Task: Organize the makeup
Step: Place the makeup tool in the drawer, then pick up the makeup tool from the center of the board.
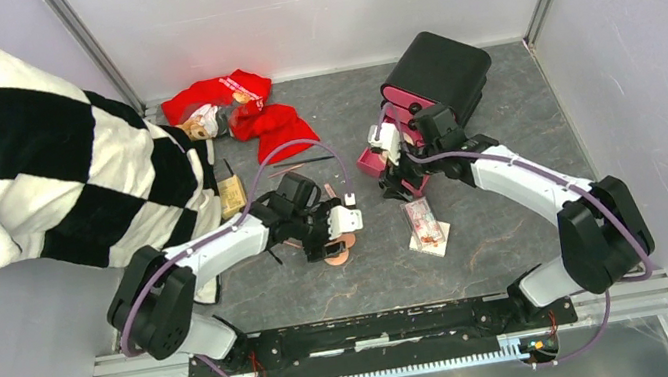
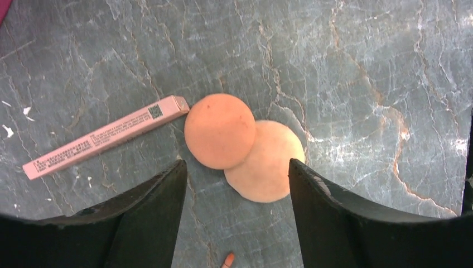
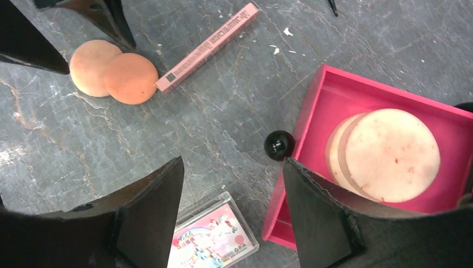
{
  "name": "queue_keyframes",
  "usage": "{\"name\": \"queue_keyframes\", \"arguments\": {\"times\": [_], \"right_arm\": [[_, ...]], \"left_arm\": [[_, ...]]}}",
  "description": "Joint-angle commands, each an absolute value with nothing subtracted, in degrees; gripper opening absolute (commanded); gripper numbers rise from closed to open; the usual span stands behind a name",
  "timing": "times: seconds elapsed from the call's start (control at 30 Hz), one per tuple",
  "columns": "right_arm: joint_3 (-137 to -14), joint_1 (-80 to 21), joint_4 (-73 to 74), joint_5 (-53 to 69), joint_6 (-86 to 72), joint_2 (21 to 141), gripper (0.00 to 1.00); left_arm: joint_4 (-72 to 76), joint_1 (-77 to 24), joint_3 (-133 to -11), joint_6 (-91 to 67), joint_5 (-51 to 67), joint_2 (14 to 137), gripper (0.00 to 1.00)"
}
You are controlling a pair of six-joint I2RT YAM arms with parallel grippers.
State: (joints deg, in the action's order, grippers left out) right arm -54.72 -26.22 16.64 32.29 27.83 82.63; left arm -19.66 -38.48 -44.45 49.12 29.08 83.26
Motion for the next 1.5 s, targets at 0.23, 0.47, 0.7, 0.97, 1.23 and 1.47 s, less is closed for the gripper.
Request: {"name": "queue_keyframes", "arguments": {"times": [0.23,0.47,0.7,0.97,1.23,1.47], "right_arm": [[-54.23,-21.65,14.94,34.05,28.74,83.85,0.70],[-54.23,-21.15,15.13,35.13,28.83,84.44,0.69],[-54.27,-20.83,15.40,35.62,28.92,84.90,0.69],[-54.38,-20.70,15.81,37.62,29.07,85.17,0.69],[-54.16,-20.65,16.71,44.69,30.98,84.25,0.69],[-52.48,-20.66,19.67,57.24,39.08,80.56,0.74]], "left_arm": [[-19.07,-41.37,-49.30,51.74,26.52,88.79,0.57],[-17.28,-41.83,-48.70,51.57,24.58,89.58,0.42],[-15.83,-41.85,-47.67,50.67,24.10,88.94,0.24],[-14.49,-41.84,-46.83,49.12,24.36,84.83,0.05],[-18.05,-40.63,-48.77,47.57,30.91,82.48,0.02],[-19.78,-32.85,-53.14,42.57,49.56,79.85,0.02]]}}
